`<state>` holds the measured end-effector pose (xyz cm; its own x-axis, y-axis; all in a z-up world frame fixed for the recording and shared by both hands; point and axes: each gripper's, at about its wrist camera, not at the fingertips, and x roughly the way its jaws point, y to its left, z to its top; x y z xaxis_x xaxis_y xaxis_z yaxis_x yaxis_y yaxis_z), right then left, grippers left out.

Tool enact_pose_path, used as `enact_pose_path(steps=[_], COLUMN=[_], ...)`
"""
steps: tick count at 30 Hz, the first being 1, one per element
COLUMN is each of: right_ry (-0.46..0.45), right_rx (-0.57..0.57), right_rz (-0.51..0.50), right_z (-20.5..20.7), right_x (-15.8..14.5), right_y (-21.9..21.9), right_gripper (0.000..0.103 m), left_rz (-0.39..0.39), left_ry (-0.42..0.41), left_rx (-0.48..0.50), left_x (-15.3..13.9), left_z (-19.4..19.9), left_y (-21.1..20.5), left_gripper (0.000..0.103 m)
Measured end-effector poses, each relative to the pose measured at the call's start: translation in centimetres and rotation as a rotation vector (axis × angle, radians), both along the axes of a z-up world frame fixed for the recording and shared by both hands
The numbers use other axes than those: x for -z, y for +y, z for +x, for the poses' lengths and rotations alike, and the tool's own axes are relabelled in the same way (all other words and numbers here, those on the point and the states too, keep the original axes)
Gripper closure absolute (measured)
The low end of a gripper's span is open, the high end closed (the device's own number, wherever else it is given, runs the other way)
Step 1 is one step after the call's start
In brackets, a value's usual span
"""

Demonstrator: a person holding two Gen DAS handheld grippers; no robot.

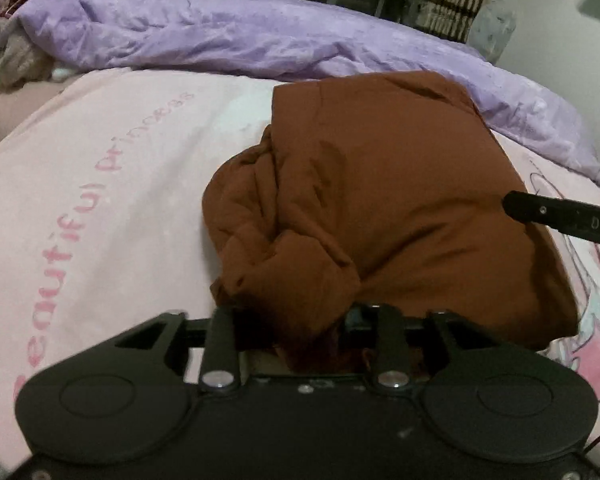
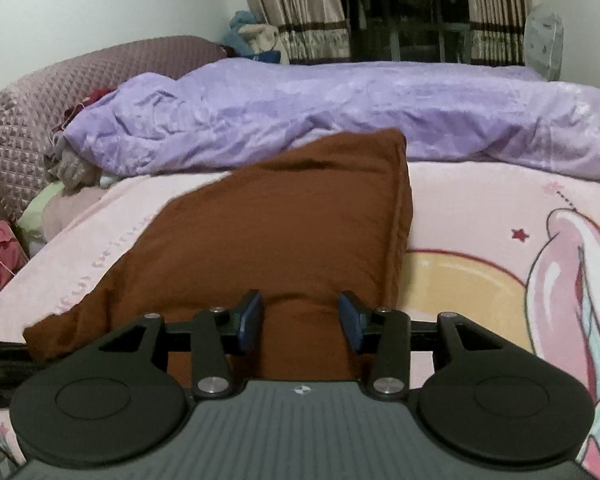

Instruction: Fold large clothes

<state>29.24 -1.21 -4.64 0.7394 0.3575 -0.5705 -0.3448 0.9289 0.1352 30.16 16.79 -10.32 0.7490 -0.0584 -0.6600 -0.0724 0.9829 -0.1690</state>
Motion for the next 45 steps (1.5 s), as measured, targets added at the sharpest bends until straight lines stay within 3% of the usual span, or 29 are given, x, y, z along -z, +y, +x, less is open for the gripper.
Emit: enact_pose_path(steps=[2, 4, 5, 8, 10, 12, 15, 18, 21, 22, 23, 25, 28, 35, 39, 42, 45], right_ry=[-0.001, 0.007, 0.015, 0.029, 0.030, 0.012, -0.031, -0.085, -0.155, -0.144, -0.073, 0.086, 0.124, 0.134, 0.135, 0.056, 0.010], right_rx=[0.016, 0.026, 0.030, 0.022, 0.023, 0.047, 0.081, 0.147, 0.150, 0.141, 0.136, 0.126, 0.147, 0.142, 0.139, 0.152, 0.125], right_rz=[-0.017, -0.001, 0.012, 0.011, -0.011, 0.001, 0.083, 0.066, 0.029, 0.001, -0.013, 0.016, 0.104, 0.033, 0.050, 0.010, 0.011], right_z=[-0.1, -0.1, -0.1, 0.1, 0.2, 0.7, 2.5, 5.9, 9.7, 11.0, 12.6, 14.9, 15.6, 15.6, 14.1, 11.3, 7.5], right_x=[0.1, 0.2, 0.2, -0.1, -0.5, -1.5, -3.3, -3.7, -2.1, -1.0, 0.5, 4.4, 5.6, 5.8, 3.4, -0.1, -2.7], right_y=[0.0, -0.5, -0.8, -0.8, -0.5, -0.4, -0.3, 1.2, 3.2, 3.8, 4.3, 4.5, 3.1, 3.7, 2.6, 2.7, 2.2], right_gripper=[0.046, 0.046, 0.046, 0.046, 0.045, 0.046, 0.046, 0.046, 0.050, 0.060, 0.066, 0.069, 0.073, 0.073, 0.073, 0.060, 0.049], left_rz=[0.016, 0.018, 0.011, -0.002, 0.004, 0.036, 0.151, 0.201, 0.172, 0.161, 0.167, 0.182, 0.112, 0.168, 0.124, 0.115, 0.238], left_ry=[-0.056, -0.143, -0.227, -0.423, -0.492, -0.486, -0.428, -0.404, -0.338, -0.289, -0.220, -0.089, -0.093, -0.048, -0.083, -0.208, -0.171], left_rx=[-0.040, -0.112, -0.155, -0.218, -0.210, -0.186, -0.194, -0.228, -0.238, -0.235, -0.229, -0.201, -0.198, -0.200, -0.182, -0.195, -0.135], left_x=[-1.1, -3.1, -4.4, -7.5, -9.4, -10.4, -10.0, -7.3, -3.7, -2.3, -0.5, 2.4, 2.6, 3.1, -0.2, -4.2, -6.0], left_z=[-0.9, -2.6, -3.4, -4.0, -2.4, 0.8, 6.6, 10.6, 14.1, 15.5, 16.8, 18.7, 18.3, 20.5, 19.3, 14.8, 11.4], left_y=[-0.1, 0.3, 0.4, 0.1, -1.0, -2.2, -3.9, -4.0, -3.0, -2.9, -2.6, -3.0, -2.4, -1.7, -0.7, -0.8, -2.5], left_gripper=[0.040, 0.030, 0.025, 0.016, 0.014, 0.013, 0.013, 0.013, 0.013, 0.013, 0.013, 0.011, 0.011, 0.009, 0.010, 0.010, 0.009])
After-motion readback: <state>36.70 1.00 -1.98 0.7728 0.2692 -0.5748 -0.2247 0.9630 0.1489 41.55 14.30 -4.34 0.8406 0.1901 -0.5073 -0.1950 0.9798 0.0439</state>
